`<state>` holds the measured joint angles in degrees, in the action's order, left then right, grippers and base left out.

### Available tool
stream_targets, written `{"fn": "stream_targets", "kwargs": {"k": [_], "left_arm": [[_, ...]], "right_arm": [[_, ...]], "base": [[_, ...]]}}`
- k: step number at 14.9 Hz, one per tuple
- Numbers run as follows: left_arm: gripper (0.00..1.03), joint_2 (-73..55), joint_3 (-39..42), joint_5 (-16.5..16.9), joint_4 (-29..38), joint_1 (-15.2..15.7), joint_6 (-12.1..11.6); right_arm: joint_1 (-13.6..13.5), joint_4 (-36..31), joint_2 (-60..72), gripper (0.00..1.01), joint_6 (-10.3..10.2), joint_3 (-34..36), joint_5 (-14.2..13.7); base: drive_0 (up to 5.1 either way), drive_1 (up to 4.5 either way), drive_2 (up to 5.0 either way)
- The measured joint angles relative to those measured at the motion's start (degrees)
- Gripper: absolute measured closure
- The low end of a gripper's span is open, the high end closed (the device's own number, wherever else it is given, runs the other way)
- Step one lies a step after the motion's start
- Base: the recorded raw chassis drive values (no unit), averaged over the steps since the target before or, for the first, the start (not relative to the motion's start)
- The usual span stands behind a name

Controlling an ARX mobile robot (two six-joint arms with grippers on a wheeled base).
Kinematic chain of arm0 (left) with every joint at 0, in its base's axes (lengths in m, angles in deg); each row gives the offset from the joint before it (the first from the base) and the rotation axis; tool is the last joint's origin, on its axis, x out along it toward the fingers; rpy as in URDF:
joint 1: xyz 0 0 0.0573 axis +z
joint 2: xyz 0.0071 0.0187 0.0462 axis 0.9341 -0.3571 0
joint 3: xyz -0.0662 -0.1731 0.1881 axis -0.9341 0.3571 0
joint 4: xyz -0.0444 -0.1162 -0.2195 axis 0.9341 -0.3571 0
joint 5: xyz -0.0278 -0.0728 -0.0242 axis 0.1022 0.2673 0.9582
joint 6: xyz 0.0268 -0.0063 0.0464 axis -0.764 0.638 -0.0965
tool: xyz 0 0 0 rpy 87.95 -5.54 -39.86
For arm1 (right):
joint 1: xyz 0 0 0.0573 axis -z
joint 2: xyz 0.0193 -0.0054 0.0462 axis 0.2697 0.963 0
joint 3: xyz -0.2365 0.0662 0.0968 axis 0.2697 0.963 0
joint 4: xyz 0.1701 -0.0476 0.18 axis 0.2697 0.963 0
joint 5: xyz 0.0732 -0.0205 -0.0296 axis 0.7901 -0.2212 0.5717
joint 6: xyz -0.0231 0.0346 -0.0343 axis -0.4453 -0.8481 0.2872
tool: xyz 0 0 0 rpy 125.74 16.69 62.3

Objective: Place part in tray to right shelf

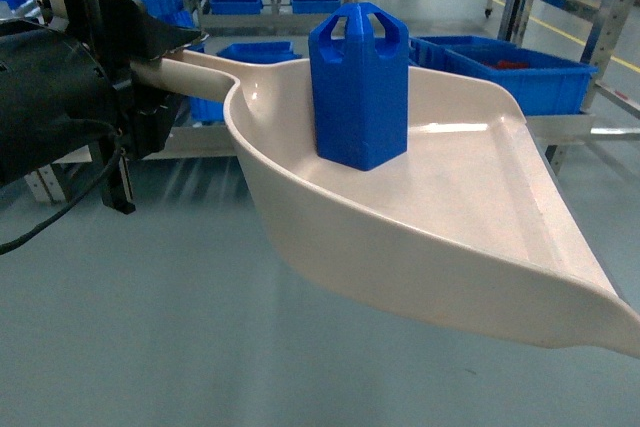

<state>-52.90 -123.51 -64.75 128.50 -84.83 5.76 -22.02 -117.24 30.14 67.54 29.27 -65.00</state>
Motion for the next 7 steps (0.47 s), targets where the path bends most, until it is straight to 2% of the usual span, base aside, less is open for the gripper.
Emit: {"fn": "stream_targets", "kwargs": {"k": [7], "left_arm": [[0.9, 0.0, 0.0, -0.02, 0.0, 0.0, 0.0]], "right_arm": [[0.0, -0.02, 0.0, 0.03, 0.02, 0.0, 0.02]], "base": [[0.0, 0.0, 0.0]]}}
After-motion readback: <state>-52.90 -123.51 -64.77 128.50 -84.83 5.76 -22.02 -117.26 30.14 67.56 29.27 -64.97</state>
